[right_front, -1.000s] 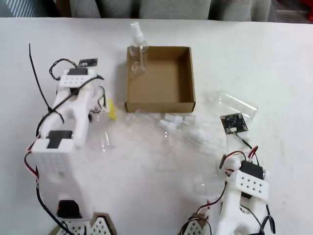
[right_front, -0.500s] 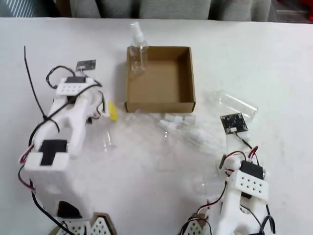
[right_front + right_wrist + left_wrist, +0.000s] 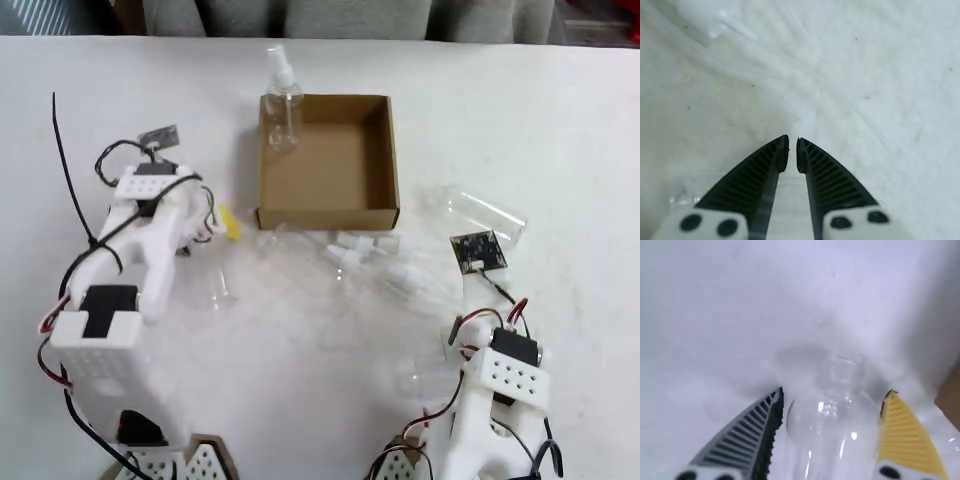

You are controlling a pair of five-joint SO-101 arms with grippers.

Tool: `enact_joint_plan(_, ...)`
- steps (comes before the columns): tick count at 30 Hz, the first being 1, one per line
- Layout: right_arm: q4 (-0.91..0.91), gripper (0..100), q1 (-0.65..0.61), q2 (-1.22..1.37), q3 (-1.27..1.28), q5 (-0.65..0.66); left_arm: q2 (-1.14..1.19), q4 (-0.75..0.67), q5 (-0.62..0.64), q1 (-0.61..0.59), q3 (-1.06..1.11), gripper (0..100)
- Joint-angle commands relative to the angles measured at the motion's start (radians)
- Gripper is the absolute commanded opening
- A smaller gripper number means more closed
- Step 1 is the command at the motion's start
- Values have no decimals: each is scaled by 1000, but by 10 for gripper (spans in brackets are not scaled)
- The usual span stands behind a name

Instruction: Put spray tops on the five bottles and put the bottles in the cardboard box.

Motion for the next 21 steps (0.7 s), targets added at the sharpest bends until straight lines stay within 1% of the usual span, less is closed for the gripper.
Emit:
enact_joint_plan(1, 4, 17, -2, -4, -5, 8, -5, 18, 34, 16, -49, 305)
enact_joint_plan(3, 4, 17, -2, -4, -5, 8, -5, 18, 20, 22, -49, 290)
enact_joint_plan(4, 4, 17, -2, -4, -5, 8, -5, 18, 14, 22, -49, 260)
enact_joint_plan(5, 4, 17, -2, -4, -5, 8, -5, 17, 8, 22, -49, 209)
enact_joint_plan(8, 4, 17, -2, -4, -5, 8, -5, 15, -51, 22, -54, 9)
enact_joint_plan(10, 4, 17, -2, -4, -5, 8, 4, 28, -71, 21, -71, 51)
enact_joint_plan(11, 4, 17, -2, -4, -5, 8, 4, 34, -74, 19, -74, 56)
enact_joint_plan(14, 4, 17, -2, -4, -5, 8, -1, 40, -91, 19, -72, 18)
enact_joint_plan(17, 4, 17, -2, -4, -5, 8, -7, 41, -153, 16, -71, 21)
enact_joint_plan(21, 4, 17, -2, -4, -5, 6, -44, 46, -176, 13, -57, 21)
